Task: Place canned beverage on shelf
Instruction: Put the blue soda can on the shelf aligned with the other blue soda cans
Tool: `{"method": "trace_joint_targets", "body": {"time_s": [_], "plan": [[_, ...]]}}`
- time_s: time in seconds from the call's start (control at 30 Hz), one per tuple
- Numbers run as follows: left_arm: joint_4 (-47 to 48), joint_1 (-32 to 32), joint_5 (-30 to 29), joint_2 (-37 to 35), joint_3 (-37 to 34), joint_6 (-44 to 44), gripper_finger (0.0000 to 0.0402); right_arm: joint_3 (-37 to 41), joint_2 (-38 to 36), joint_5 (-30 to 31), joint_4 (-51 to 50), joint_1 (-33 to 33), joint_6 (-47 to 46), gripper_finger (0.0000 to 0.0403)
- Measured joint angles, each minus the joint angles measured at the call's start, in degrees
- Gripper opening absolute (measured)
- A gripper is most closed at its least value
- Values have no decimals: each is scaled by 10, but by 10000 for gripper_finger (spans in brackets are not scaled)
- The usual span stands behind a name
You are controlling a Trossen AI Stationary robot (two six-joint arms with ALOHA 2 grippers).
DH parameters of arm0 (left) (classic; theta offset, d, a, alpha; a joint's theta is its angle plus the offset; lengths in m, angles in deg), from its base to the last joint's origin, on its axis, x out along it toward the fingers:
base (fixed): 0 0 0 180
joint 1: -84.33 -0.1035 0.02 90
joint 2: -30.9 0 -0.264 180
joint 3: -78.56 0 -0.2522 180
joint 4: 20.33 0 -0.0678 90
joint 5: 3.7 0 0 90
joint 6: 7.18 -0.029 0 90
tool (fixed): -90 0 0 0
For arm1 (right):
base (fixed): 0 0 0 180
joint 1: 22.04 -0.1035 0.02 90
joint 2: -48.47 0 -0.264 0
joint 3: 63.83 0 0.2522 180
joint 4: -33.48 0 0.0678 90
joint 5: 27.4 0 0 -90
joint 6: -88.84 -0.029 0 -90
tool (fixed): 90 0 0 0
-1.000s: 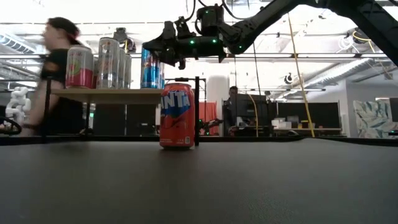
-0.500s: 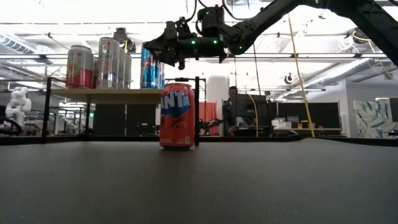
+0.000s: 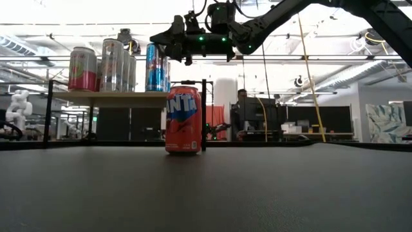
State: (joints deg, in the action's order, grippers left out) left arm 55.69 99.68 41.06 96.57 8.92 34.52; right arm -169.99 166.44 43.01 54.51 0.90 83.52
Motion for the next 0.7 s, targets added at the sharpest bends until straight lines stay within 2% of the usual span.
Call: {"method": "trace_joint_targets", "body": {"time_s": [0.27,0.47,0.57,0.7], "plan": [[2,0,0,6,-3,0,320,0,-5,4,22,0,1,266],[4,0,2,13,-4,0,320,0,-43,15,15,3,3,266],[3,0,2,14,-4,0,320,0,-82,15,-42,4,5,266],[4,0,2,14,-4,0,320,0,-151,15,-202,5,20,265]]}}
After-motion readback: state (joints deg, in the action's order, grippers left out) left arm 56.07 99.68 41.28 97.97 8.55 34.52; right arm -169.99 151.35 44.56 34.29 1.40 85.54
